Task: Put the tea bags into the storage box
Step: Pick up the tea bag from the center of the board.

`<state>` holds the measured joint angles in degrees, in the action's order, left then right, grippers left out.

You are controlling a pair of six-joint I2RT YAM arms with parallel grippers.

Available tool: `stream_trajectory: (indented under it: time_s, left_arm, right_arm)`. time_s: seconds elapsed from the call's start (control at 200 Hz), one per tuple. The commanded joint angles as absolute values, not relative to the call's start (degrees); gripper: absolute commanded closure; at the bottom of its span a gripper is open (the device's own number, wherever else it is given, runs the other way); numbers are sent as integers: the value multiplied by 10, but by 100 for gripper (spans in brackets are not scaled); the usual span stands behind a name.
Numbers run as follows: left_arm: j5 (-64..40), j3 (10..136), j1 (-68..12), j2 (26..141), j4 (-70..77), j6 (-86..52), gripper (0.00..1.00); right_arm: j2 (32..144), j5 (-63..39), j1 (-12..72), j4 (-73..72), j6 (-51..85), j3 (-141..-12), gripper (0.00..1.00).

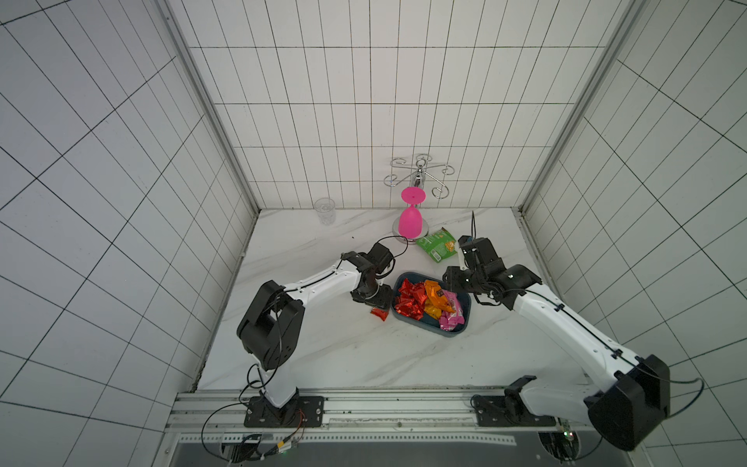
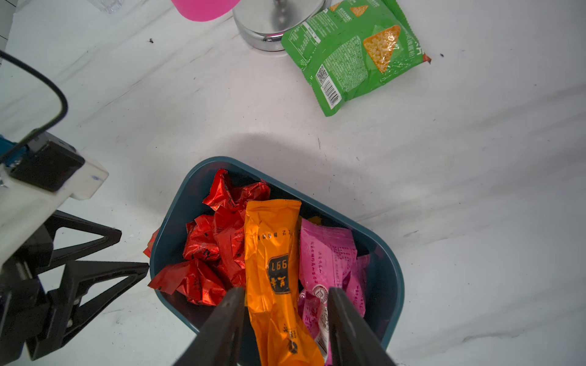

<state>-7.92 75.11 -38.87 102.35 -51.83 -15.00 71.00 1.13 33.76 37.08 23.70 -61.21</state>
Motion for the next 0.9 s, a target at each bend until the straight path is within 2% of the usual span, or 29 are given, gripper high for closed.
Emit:
stream_trajectory:
  time_s: [0.0, 0.29, 0.41, 0.63, 0.68, 0.894]
  left_arm:
    - [-78, 769, -398, 1044, -496, -154, 29]
    - [-74, 794, -403, 1108, -487, -165, 30]
    - [-53, 796, -404, 1120, -490, -170, 35]
    - [-21, 794, -403, 1125, -492, -173, 67]
    - [-16, 793, -403, 1122, -491, -173, 78]
    - [-2, 787, -403, 1094, -498, -186, 80]
  right_arm:
    - [696, 15, 328, 393, 225, -640, 53]
    - [662, 20, 316, 403, 227, -614, 53]
    - [642, 23, 311, 408, 229, -601, 53]
    - [622, 25, 302, 416, 228, -592, 53]
    - [621, 22, 301, 416, 227, -591, 53]
    - [643, 11, 298, 408, 222, -589, 53]
